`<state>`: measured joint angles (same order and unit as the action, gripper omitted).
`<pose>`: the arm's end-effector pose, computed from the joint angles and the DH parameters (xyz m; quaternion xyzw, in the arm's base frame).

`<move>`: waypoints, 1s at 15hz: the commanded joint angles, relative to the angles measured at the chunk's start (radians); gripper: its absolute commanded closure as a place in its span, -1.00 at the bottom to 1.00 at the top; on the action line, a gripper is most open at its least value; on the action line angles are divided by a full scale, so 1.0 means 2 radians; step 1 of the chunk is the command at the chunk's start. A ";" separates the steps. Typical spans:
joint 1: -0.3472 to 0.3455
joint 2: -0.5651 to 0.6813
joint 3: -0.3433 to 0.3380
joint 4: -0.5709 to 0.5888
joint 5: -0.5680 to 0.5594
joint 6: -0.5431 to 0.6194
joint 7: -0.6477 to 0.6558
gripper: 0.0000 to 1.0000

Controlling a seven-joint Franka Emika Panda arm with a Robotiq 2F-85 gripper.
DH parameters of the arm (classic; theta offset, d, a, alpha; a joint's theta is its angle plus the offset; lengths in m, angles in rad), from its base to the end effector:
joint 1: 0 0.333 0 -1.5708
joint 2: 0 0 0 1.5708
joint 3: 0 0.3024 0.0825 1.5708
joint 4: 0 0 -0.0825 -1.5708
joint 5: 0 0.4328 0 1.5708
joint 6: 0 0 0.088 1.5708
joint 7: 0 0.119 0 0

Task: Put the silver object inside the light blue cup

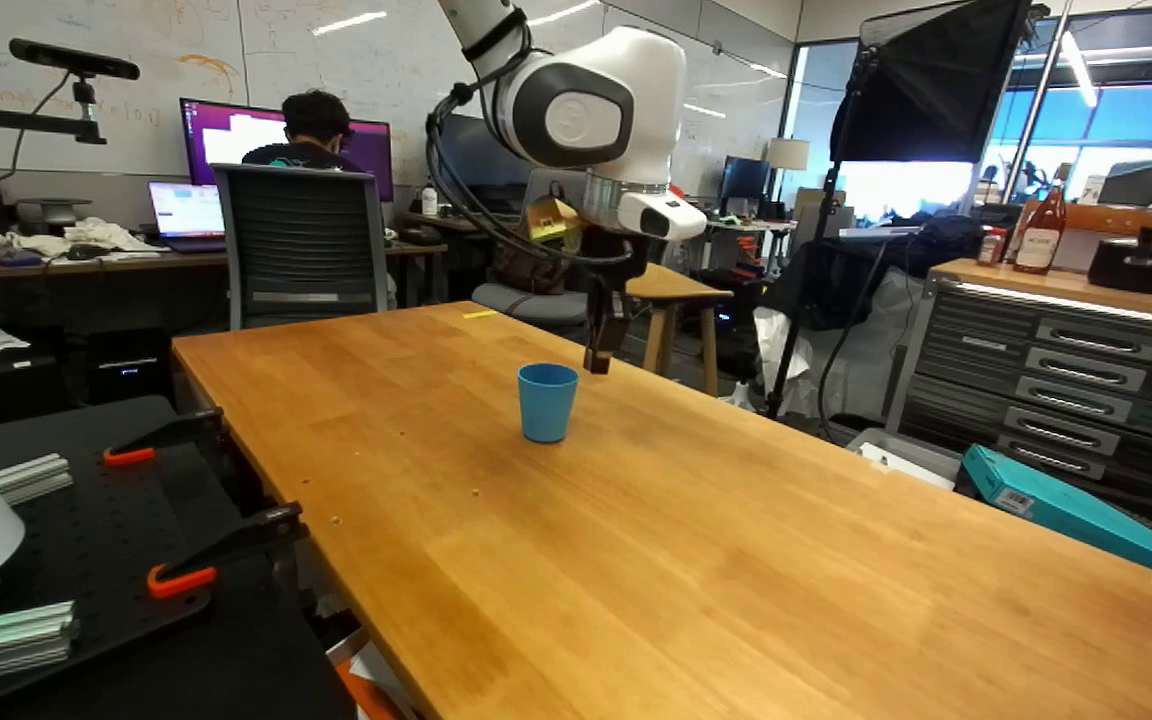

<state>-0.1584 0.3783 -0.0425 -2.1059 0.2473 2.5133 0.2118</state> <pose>0.5971 -0.1226 0.1752 -0.9520 0.2985 -0.0149 0.0663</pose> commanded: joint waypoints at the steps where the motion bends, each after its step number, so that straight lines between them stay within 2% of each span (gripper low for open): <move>1: 0.005 -0.046 0.009 -0.039 0.023 -0.019 -0.031 0.84; 9: 0.019 -0.035 0.011 -0.048 0.026 -0.024 -0.037 0.84; 10: 0.019 -0.032 0.011 -0.045 0.026 -0.024 -0.037 0.54; 11: 0.019 -0.029 0.012 -0.043 0.029 -0.023 -0.038 -0.13; 13: 0.020 -0.024 0.011 -0.040 0.027 -0.014 -0.037 -0.24; 14: 0.020 -0.025 0.011 -0.040 0.026 -0.011 -0.037 0.58; 15: 0.020 -0.027 0.012 -0.040 0.027 -0.010 -0.039 0.49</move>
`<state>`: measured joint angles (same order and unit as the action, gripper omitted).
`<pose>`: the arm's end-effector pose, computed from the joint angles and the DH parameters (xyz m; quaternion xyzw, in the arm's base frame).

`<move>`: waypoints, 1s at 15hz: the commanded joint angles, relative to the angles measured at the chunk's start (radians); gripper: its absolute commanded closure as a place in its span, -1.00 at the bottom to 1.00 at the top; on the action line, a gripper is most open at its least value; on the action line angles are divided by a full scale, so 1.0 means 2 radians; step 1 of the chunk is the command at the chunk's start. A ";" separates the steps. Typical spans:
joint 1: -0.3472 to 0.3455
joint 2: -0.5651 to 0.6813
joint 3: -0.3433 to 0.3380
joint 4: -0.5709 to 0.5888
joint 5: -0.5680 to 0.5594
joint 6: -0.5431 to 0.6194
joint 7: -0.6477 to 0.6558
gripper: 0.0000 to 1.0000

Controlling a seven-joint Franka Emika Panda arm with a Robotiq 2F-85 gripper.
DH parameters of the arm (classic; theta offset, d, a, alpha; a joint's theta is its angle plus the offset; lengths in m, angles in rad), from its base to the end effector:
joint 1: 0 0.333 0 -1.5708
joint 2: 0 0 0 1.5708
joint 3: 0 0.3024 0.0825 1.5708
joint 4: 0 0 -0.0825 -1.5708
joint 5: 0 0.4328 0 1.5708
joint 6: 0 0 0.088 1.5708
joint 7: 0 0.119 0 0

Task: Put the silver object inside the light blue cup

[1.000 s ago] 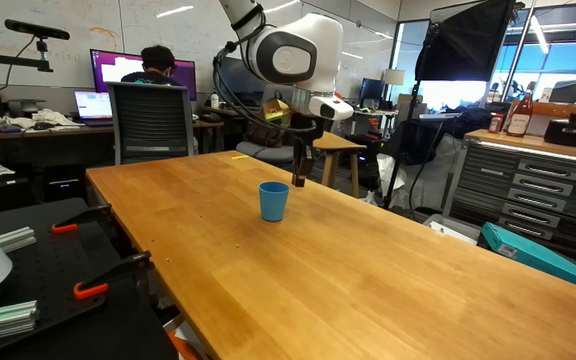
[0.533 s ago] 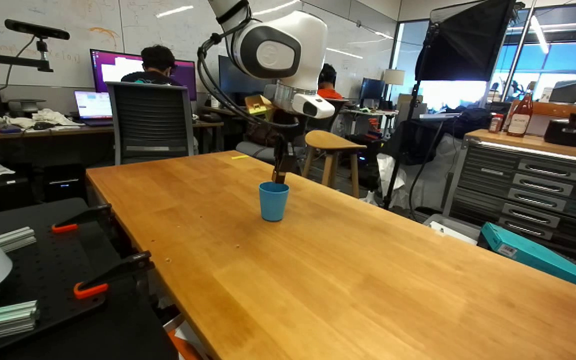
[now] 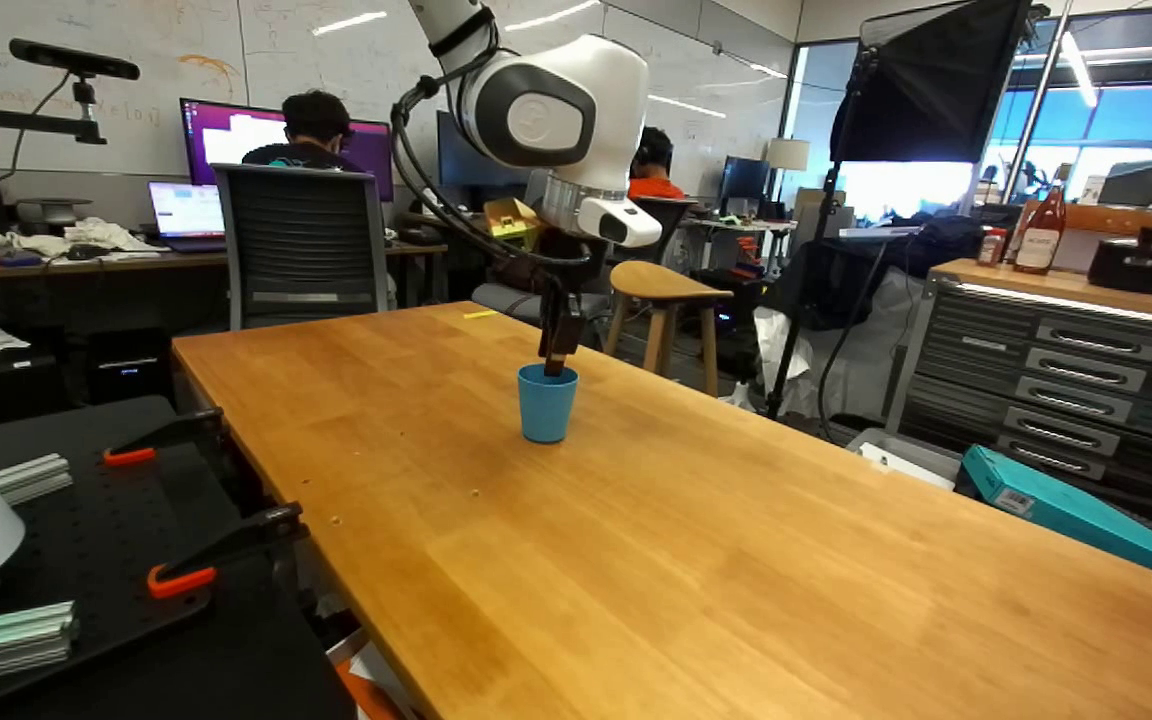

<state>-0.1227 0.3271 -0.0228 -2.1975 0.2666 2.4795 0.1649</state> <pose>0.5696 -0.0830 0.1649 -0.9629 0.2581 0.0227 0.0755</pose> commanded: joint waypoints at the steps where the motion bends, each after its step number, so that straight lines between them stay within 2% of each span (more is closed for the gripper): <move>1: 0.001 -0.004 0.002 0.005 0.019 0.008 -0.017 0.50; 4: -0.001 -0.012 0.003 0.007 0.022 0.002 -0.022 0.98; 7: -0.002 -0.026 0.002 0.006 0.021 -0.002 -0.032 1.00; 8: 0.000 -0.034 -0.001 0.004 0.011 -0.006 -0.036 0.82; 9: 0.001 -0.042 -0.002 0.002 0.006 -0.008 -0.044 0.46; 12: 0.004 -0.067 -0.006 -0.002 -0.015 -0.019 -0.065 0.04; 15: 0.012 -0.094 -0.012 -0.003 -0.071 -0.042 -0.067 -0.44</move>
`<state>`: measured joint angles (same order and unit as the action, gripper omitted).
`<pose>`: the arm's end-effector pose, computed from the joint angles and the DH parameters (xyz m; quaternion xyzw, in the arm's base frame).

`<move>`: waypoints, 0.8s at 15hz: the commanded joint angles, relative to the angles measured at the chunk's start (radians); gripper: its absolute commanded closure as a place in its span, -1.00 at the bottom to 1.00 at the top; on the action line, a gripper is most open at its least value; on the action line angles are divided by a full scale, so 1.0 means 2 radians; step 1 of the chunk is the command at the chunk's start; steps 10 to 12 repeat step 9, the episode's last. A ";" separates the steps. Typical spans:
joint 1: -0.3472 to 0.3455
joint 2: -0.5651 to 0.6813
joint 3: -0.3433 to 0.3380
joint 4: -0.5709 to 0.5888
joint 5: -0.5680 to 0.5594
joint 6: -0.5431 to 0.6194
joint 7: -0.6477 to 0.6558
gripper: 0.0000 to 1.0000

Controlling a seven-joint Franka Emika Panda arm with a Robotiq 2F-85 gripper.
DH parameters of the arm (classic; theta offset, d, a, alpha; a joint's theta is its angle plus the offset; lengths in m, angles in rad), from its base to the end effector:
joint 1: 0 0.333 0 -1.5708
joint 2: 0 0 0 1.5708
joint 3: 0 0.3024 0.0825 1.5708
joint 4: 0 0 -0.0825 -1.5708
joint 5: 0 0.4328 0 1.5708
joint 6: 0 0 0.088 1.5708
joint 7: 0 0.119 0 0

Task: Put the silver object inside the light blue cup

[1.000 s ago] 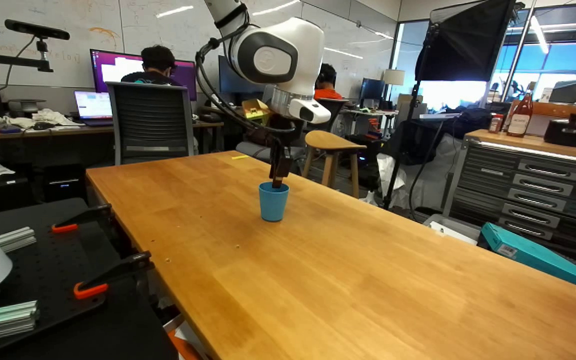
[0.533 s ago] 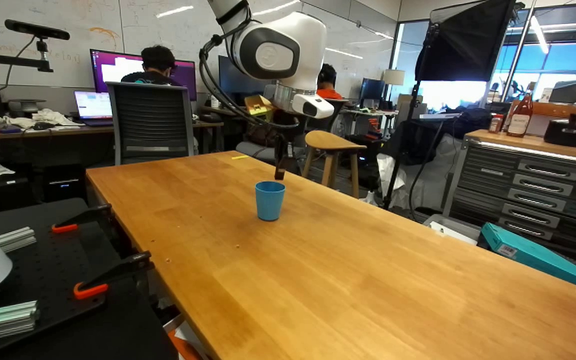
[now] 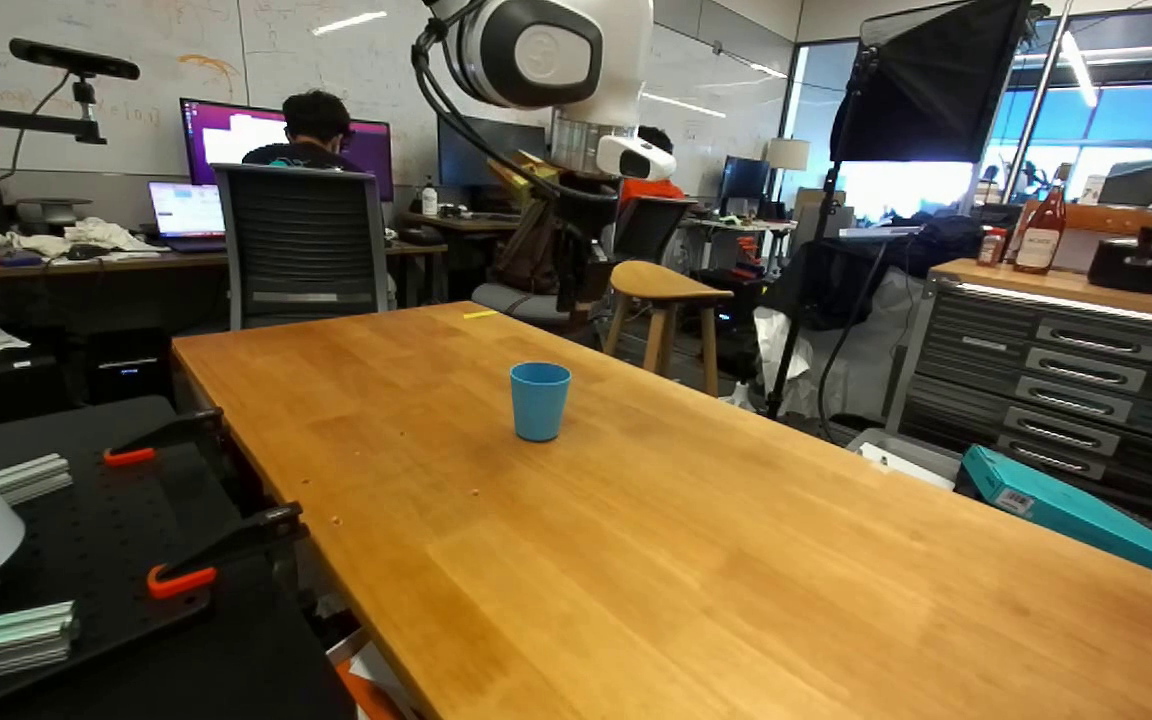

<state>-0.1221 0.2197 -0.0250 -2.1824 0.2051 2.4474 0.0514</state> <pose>0.5863 -0.0853 0.2313 -0.9822 0.1750 -0.0258 0.0634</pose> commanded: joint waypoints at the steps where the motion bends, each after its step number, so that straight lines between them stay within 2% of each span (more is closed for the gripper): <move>1: 0.014 -0.049 -0.012 -0.008 -0.061 -0.040 -0.009 -0.57; 2: 0.015 -0.059 -0.011 -0.006 -0.078 -0.054 -0.010 -0.75; 4: 0.018 -0.080 -0.009 0.001 -0.107 -0.096 -0.015 -0.98; 6: 0.021 -0.091 -0.008 0.024 -0.128 -0.175 -0.012 -1.00; 7: 0.019 -0.070 -0.008 0.010 -0.108 -0.119 -0.007 -0.98; 9: 0.021 -0.086 -0.008 0.019 -0.117 -0.158 -0.007 -1.00; 12: 0.021 -0.086 -0.008 0.019 -0.117 -0.158 -0.007 -1.00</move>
